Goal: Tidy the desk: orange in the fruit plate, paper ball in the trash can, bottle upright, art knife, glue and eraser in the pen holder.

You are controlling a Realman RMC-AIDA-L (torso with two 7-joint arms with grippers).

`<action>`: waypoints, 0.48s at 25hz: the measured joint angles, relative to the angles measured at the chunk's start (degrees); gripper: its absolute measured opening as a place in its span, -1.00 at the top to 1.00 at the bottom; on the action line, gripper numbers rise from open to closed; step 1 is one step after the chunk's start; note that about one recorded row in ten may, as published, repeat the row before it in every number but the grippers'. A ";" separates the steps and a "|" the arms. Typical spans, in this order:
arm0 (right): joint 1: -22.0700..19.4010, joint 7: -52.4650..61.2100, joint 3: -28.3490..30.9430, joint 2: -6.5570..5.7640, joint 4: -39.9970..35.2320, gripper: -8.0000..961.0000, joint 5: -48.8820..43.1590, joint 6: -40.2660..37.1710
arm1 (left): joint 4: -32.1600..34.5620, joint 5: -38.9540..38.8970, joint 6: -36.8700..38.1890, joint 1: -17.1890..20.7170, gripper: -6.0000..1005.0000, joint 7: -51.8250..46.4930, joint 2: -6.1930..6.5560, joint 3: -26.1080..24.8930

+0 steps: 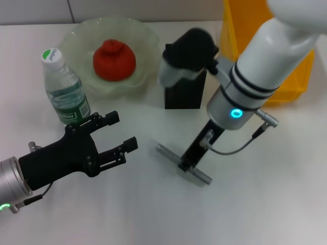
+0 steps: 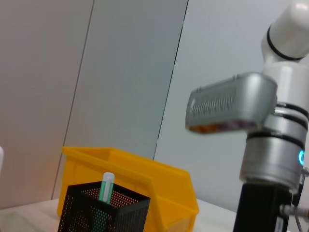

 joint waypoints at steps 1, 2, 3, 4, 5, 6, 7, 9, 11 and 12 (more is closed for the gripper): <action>-1.22 -0.49 1.45 -0.05 -1.54 0.71 -0.04 -0.14 | 0.00 -0.01 0.00 -0.01 -0.60 0.00 0.00 -0.01; -3.70 -1.58 4.47 -0.11 -4.38 0.71 -0.07 -0.16 | 0.00 -0.02 -0.01 -0.01 -0.60 0.00 0.00 -0.14; -3.70 -1.58 4.47 -0.11 -4.38 0.71 -0.07 -0.16 | 0.00 -0.02 -0.01 -0.01 -0.60 0.00 0.00 -0.14; -6.25 -3.51 7.93 -0.12 -6.92 0.71 -0.05 0.24 | 0.00 -0.02 -0.02 -0.02 -0.60 0.00 0.00 -0.16; -6.25 -3.51 7.93 -0.12 -6.92 0.71 -0.05 0.24 | 0.00 -0.02 -0.02 -0.02 -0.60 0.00 0.00 -0.16; -7.34 -4.75 9.51 -0.13 -7.78 0.71 0.04 0.87 | 0.00 -0.02 -0.02 -0.02 -0.60 0.00 0.01 -0.18; -10.26 -8.51 13.95 -0.02 -9.59 0.71 1.49 3.03 | 0.00 -0.02 -0.02 -0.03 -0.60 0.00 0.00 -0.25; -12.76 -13.24 17.89 0.01 -9.96 0.71 5.72 5.72 | 0.00 -0.02 -0.01 -0.03 -0.60 0.00 0.00 -0.30; -14.08 -16.89 19.69 -0.01 -9.67 0.71 9.56 7.19 | 0.00 -0.02 -0.02 -0.10 -0.60 0.00 0.01 -0.34; -16.32 -23.96 22.38 -0.06 -8.48 0.71 17.19 9.14 | 0.00 -0.02 -0.06 -0.16 -0.60 0.00 0.00 -0.32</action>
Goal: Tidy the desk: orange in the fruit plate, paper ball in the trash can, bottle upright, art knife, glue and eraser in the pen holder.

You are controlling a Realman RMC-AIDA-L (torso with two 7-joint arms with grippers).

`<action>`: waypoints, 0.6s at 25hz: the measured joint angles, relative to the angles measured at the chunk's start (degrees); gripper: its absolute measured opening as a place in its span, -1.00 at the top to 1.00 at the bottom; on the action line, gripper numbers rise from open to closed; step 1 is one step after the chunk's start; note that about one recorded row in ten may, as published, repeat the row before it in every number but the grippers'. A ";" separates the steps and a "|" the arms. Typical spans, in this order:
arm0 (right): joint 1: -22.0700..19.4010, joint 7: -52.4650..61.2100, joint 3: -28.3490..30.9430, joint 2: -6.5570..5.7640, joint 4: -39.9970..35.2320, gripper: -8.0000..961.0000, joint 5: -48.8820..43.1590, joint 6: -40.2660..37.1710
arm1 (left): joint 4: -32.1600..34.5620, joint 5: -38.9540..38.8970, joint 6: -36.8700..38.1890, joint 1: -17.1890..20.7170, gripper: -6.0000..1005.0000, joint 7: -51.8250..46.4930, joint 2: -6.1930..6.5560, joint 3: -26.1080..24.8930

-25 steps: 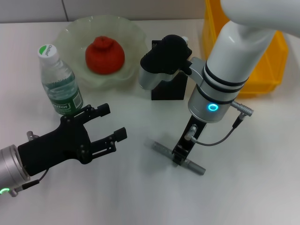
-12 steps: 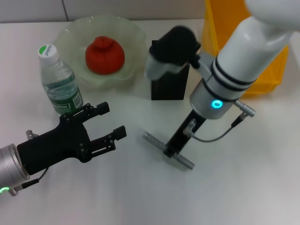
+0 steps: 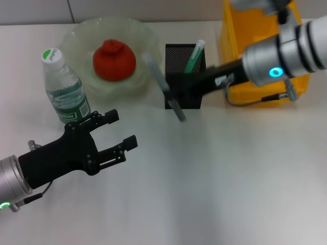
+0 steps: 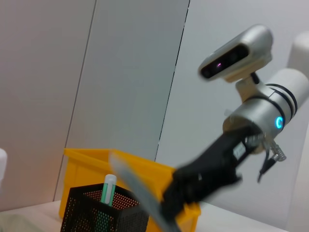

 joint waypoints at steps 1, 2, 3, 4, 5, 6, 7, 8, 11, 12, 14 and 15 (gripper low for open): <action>-1.37 -5.13 1.48 -0.01 1.13 0.71 4.94 0.57 | 0.00 0.00 0.00 0.00 -0.60 0.00 0.00 0.00; -1.37 -5.13 1.48 -0.01 1.13 0.72 4.94 0.57 | 0.00 0.00 -0.04 0.00 -0.60 0.00 0.00 0.02; -2.72 -12.04 3.02 -0.02 2.80 0.72 11.38 0.93 | 0.00 0.00 -0.06 -0.01 -0.60 0.00 0.00 0.03; -4.35 -22.14 4.52 -0.03 5.75 0.72 19.54 0.62 | 0.00 0.00 -0.10 0.00 -0.60 0.00 0.00 0.02; -5.27 -27.91 5.16 -0.04 7.92 0.72 24.33 0.17 | 0.00 0.01 -0.12 0.04 -0.60 0.00 0.01 0.00; -5.27 -27.91 5.16 -0.04 7.92 0.72 24.33 0.17 | 0.00 0.01 -0.15 0.09 -0.60 0.00 0.03 -0.02; -6.63 -39.22 6.54 -0.08 12.69 0.72 33.57 -0.77 | 0.00 0.01 -0.17 0.12 -0.60 0.00 0.05 -0.03; -6.63 -39.22 6.54 -0.08 12.69 0.72 33.57 -0.77 | 0.00 0.01 -0.19 0.13 -0.60 0.00 0.07 -0.03; -7.33 -52.00 8.80 -0.09 20.36 0.72 42.59 -1.81 | 0.00 0.01 -0.20 0.08 -0.60 0.00 0.08 -0.02; -7.35 -54.66 9.22 -0.08 22.27 0.73 44.08 -1.92 | 0.00 0.01 -0.21 0.00 -0.60 0.00 0.09 -0.02; -7.29 -58.49 9.89 -0.08 24.70 0.73 45.36 -1.68 | 0.00 0.01 -0.22 -0.10 -0.60 0.00 0.09 -0.01; -7.18 -61.33 10.42 -0.07 26.47 0.73 45.57 -1.23 | 0.00 0.01 -0.22 -0.22 -0.60 0.00 0.09 -0.01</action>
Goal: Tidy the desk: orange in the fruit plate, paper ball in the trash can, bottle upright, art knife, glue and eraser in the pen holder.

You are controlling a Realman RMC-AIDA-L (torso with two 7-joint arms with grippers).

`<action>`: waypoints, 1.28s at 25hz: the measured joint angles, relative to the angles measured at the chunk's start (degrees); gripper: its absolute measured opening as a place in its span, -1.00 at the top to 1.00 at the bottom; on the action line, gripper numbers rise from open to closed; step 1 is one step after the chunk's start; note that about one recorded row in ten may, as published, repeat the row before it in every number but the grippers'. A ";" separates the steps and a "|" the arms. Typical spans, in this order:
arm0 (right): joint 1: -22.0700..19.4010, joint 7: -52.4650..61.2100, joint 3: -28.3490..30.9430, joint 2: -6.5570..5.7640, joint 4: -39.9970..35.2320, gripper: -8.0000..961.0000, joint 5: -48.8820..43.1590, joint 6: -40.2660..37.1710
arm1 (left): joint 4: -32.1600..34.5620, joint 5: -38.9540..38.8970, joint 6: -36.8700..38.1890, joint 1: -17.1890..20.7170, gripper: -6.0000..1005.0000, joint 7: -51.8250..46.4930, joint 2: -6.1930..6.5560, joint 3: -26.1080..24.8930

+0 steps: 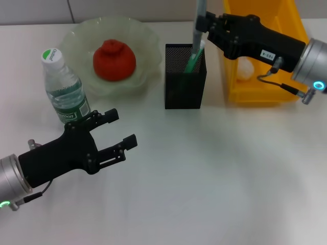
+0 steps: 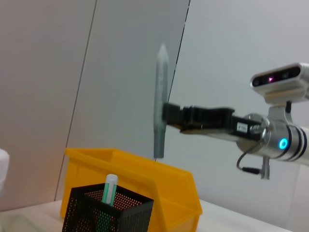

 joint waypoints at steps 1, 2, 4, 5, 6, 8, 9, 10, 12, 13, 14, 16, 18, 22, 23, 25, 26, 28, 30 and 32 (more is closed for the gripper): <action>0.00 0.00 0.00 0.00 0.00 0.73 0.00 0.00 | 0.00 0.00 0.00 0.00 -0.60 0.00 0.00 0.00; 0.07 -2.04 0.16 0.01 1.00 0.73 0.08 0.41 | 0.00 0.00 0.00 -0.04 -0.60 0.00 0.00 0.00; 0.08 -2.98 0.18 0.02 1.35 0.72 0.11 0.85 | 0.00 0.00 0.00 -0.07 -0.60 0.00 0.00 0.00; 0.09 -3.74 0.09 0.06 1.65 0.72 0.15 1.88 | 0.00 0.00 -0.02 -0.11 -0.60 0.00 0.00 0.00; 0.09 -3.74 0.09 0.06 1.65 0.72 0.15 1.88 | 0.00 0.00 -0.02 -0.11 -0.60 0.00 0.00 0.00; 0.26 -3.92 -0.15 0.09 2.14 0.72 0.10 3.15 | 0.00 0.00 -0.07 -0.17 -0.60 0.00 0.00 0.00; 0.41 -3.98 -0.23 0.09 2.52 0.72 0.01 3.73 | 0.00 0.00 -0.07 -0.18 -0.60 0.00 0.00 0.00; 0.69 -4.49 -0.33 0.09 3.24 0.72 -0.13 4.50 | 0.00 0.00 -0.11 -0.18 -0.60 0.00 0.00 0.00; 0.85 -5.17 -0.33 0.10 3.67 0.71 -0.16 4.74 | 0.00 0.00 -0.19 -0.18 -0.60 0.00 0.00 0.00; 1.17 -7.04 -0.39 0.14 4.49 0.71 -0.18 4.85 | 0.00 0.00 -0.27 -0.18 -0.60 0.00 0.00 0.00; 1.17 -7.04 -0.39 0.14 4.49 0.71 -0.18 4.85 | 0.00 0.00 -0.42 -0.19 -0.60 0.00 0.00 0.00; 1.45 -8.60 -0.49 0.21 5.18 0.71 -0.18 4.87 | 0.00 0.00 -0.56 -0.25 -0.60 0.00 0.00 0.00; 1.66 -9.06 -0.63 0.25 5.56 0.71 -0.20 4.93 | 0.00 0.00 -0.61 -0.31 -0.60 0.00 0.00 0.00; 2.08 -9.43 -1.78 0.20 5.93 0.70 -0.32 5.17 | 0.00 0.00 -0.63 -0.34 -0.60 0.00 0.00 0.00; 2.11 -9.61 -1.96 0.18 5.93 0.70 -0.32 5.25 | 0.00 0.00 -0.64 -0.34 -0.60 0.00 0.00 0.00; 2.14 -9.90 -2.04 0.15 5.93 0.66 -0.32 5.83 | 0.00 0.00 -0.70 -0.35 -0.60 0.00 0.00 0.00; 2.14 -9.90 -2.04 0.15 5.93 0.62 -0.32 5.83 | 0.00 0.00 -0.70 -0.35 -0.60 0.00 0.00 0.00; 2.15 -9.96 -2.04 0.19 5.93 0.55 -0.32 6.13 | 0.00 0.00 -0.71 -0.35 -0.60 0.00 0.00 0.00; 2.15 -10.02 -2.03 0.19 5.93 0.47 -0.32 6.16 | 0.00 0.00 -0.71 -0.35 -0.60 0.00 0.00 0.00; 2.15 -10.04 -2.02 0.19 5.93 0.40 -0.32 6.16 | 0.00 0.00 -0.71 -0.35 -0.60 0.00 0.00 0.00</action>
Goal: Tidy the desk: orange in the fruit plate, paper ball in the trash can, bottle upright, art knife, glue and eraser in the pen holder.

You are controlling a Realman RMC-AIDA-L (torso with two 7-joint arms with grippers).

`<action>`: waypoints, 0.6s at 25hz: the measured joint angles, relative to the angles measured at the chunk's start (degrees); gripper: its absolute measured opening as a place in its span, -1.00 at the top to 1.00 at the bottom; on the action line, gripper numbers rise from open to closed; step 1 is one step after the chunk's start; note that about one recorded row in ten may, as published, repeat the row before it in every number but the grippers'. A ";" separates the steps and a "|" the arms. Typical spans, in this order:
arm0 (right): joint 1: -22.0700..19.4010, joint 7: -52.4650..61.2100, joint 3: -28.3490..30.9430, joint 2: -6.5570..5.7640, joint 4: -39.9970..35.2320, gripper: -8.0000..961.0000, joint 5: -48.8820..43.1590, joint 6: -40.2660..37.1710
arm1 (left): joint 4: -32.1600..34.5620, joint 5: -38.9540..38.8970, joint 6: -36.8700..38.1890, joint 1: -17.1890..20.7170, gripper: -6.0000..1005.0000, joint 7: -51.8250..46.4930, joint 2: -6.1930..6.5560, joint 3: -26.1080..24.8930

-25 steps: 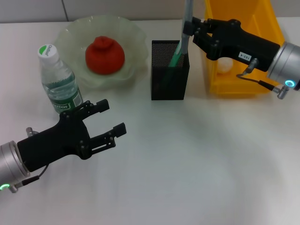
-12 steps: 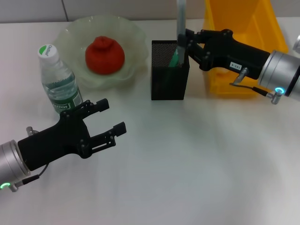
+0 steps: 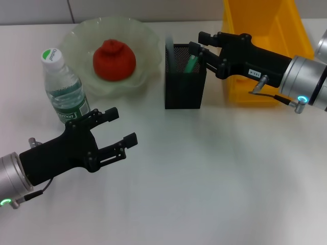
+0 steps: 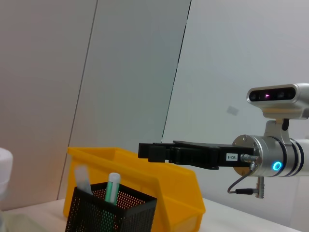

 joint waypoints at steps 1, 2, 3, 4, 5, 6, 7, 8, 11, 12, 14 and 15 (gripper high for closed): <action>0.00 0.00 0.00 0.00 -0.01 0.37 0.00 0.00 | 0.00 0.00 0.00 0.00 -0.60 0.00 0.00 0.00; 0.00 -0.01 0.00 0.00 -0.02 0.34 0.00 0.00 | 0.00 0.00 0.00 0.00 -0.60 0.00 0.00 0.00; -0.07 -0.01 0.00 0.01 -0.11 0.30 0.00 -0.15 | 0.00 0.00 0.00 0.00 -0.60 0.00 0.00 0.02; -0.07 -0.01 0.00 0.01 -0.11 0.29 0.00 -0.15 | 0.00 0.00 0.00 0.00 -0.60 0.00 0.00 0.02; -0.27 0.00 0.00 0.04 -0.50 0.27 0.02 -0.91 | 0.00 0.00 0.00 0.00 -0.60 0.00 0.00 0.04; -0.27 0.00 0.00 0.04 -0.50 0.25 0.02 -0.91 | 0.00 0.00 0.00 0.00 -0.60 0.00 0.00 0.06; -0.45 0.12 0.00 0.05 -0.89 0.23 0.11 -1.56 | 0.00 0.00 0.05 0.00 -0.60 0.00 0.00 0.08; -1.00 0.33 0.00 0.10 -1.87 0.21 0.35 -2.50 | 0.00 0.00 0.20 0.04 -0.60 0.00 0.00 0.06; -1.53 0.36 0.01 0.14 -2.92 0.15 0.50 -2.83 | 0.00 0.00 0.25 0.07 -0.60 0.00 0.00 0.04; -1.74 0.39 0.00 0.15 -3.28 0.14 0.51 -2.89 | 0.00 0.00 0.34 0.16 -0.60 0.00 0.00 0.01; -2.10 0.42 0.01 0.16 -3.78 0.10 0.52 -3.12 | 0.00 0.00 0.36 0.23 -0.60 0.00 0.00 0.00; -2.55 0.33 0.01 0.17 -4.26 0.08 0.53 -4.01 | 0.00 0.00 0.38 0.29 -0.60 0.00 0.00 0.00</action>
